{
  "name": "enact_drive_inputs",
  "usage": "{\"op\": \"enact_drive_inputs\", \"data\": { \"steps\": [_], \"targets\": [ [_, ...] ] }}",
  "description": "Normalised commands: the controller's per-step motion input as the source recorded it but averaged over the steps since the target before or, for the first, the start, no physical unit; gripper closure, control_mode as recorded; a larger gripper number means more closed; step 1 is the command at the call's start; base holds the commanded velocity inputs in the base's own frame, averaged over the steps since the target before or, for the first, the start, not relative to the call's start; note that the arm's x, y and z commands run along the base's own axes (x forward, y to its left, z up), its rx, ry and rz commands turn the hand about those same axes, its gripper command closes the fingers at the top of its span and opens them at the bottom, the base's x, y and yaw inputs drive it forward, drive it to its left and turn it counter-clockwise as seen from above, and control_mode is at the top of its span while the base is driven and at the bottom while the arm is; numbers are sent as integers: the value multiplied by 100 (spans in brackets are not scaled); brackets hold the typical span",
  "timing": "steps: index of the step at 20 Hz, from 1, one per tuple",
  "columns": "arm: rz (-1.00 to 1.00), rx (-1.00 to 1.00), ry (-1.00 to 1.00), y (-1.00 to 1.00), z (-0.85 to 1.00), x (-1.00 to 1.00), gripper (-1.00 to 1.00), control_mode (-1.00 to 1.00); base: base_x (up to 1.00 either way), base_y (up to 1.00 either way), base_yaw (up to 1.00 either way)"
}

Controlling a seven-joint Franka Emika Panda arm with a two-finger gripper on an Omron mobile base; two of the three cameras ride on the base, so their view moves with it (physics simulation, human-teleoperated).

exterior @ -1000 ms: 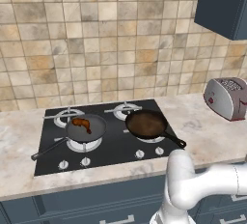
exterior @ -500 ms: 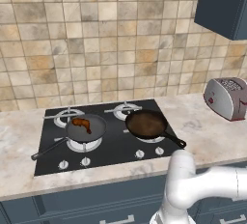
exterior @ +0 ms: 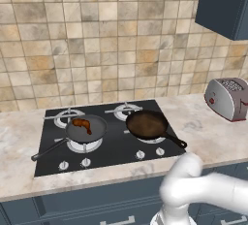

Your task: Place both pans onto different burners. Then place the corn and the chicken drumstick on different pans.

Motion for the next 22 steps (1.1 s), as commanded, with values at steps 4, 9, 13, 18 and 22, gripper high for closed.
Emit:
{"op": "enact_drive_inputs", "data": {
  "steps": [4,9,13,18,22],
  "targets": [
    [13,0,0,83,32,-59,100,-100,0,0,0],
    [14,0,0,87,42,-57,100,-100,0,0,0],
    [14,0,0,85,53,-44,100,-100,0,0,0],
    [10,0,0,90,57,-19,100,-100,0,0,0],
    [3,0,0,98,39,1,100,-100,0,0,0]
  ]
}}
